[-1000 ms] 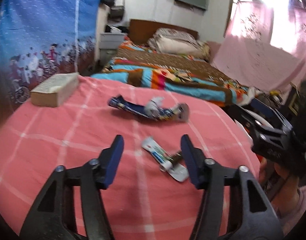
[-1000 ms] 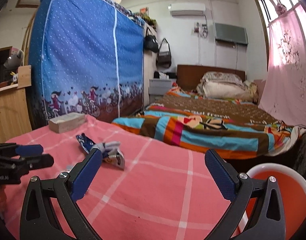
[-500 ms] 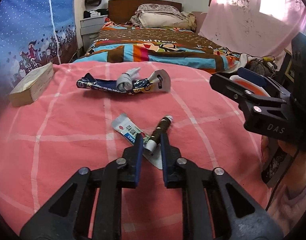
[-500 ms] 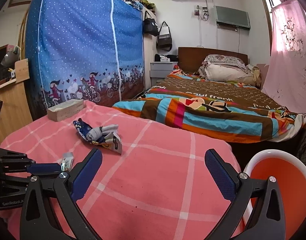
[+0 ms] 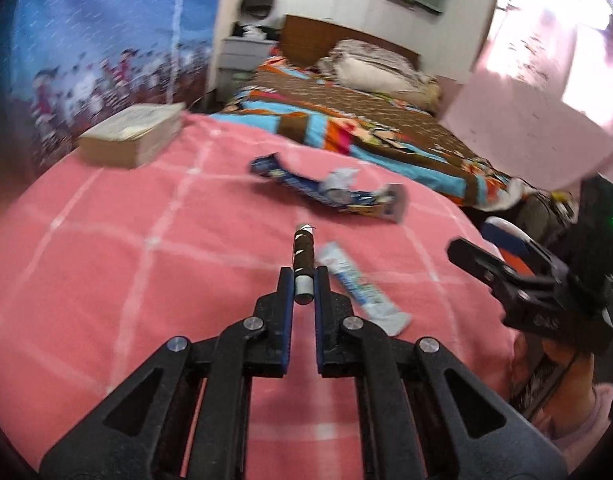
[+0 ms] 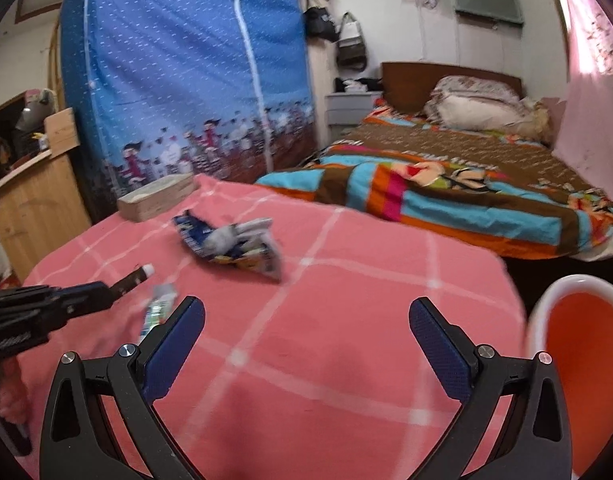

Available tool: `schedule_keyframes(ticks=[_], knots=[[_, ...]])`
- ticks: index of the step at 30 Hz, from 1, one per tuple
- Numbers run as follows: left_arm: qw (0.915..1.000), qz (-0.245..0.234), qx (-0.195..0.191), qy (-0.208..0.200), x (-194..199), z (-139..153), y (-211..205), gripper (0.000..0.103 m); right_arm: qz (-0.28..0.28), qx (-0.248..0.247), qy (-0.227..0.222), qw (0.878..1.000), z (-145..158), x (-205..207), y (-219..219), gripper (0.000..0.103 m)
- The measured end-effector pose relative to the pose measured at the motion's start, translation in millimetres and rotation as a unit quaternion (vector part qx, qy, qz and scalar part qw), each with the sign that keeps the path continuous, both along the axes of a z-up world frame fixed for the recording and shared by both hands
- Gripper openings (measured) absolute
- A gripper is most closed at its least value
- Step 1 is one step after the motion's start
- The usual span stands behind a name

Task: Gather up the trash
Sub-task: 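Grasp the brown tube with the left tool while the right tool grasps the white-green packet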

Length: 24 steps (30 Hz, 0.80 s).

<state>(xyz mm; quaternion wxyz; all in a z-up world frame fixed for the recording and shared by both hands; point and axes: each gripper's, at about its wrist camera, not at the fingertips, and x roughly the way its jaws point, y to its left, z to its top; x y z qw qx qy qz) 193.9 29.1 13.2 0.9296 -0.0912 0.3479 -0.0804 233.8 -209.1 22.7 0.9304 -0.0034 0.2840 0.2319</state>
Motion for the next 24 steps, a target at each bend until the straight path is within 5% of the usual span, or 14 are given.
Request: schedule_keyframes(ticks=[11, 13, 21, 24], knots=[[0.9980, 0.053, -0.024, 0.022, -6, -15, 35, 0.013, 0.111, -0.021, 0.039, 0.993, -10, -13, 65, 0.061], [0.9981, 0.052, -0.023, 0.022, -7, -16, 35, 0.013, 0.118, -0.035, 0.043, 0.991, -14, -14, 75, 0.046], [0.9986, 0.047, -0.016, 0.017, -10, -14, 33, 0.012, 0.131, -0.075, 0.038, 0.988, -18, -20, 88, 0.019], [0.9991, 0.040, -0.011, 0.004, -13, -11, 29, 0.012, 0.130, -0.074, 0.030, 0.988, -17, -21, 87, 0.018]])
